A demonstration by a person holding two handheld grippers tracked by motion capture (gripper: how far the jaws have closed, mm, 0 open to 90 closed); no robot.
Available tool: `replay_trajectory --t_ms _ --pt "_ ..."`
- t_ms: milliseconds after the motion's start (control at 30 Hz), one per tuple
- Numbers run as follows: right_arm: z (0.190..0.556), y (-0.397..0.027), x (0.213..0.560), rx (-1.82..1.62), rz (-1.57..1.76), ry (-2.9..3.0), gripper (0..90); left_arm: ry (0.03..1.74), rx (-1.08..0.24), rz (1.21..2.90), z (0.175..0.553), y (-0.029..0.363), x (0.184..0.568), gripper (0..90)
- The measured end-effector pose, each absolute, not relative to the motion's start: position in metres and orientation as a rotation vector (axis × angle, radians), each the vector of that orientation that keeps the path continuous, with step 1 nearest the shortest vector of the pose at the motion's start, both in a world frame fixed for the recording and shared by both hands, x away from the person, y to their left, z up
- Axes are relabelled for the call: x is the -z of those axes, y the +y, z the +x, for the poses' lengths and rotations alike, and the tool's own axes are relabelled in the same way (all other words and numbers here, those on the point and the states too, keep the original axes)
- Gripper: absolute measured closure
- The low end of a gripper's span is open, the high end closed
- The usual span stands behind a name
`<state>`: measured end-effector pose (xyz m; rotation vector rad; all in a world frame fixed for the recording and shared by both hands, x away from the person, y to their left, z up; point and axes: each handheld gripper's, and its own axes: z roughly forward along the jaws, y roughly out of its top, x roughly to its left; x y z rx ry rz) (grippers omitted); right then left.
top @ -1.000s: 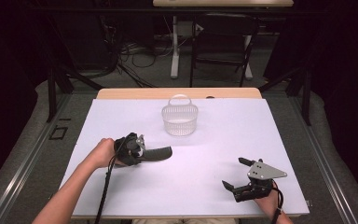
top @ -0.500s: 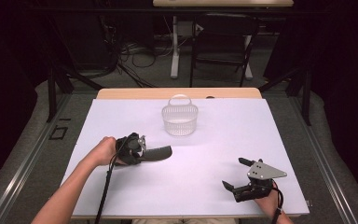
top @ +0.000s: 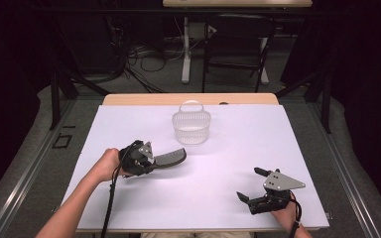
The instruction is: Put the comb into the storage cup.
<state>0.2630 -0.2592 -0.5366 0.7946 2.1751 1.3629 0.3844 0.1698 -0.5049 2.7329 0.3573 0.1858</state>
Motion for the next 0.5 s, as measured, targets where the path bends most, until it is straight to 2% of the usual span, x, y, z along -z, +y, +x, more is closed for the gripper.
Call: replay_trajectory --t_ms 500 --pt "0.263 -0.259 0.537 -1.366 0.797 2.176 0.4 0.480 -0.262 2.557 0.369 0.173 0.500 72.1"
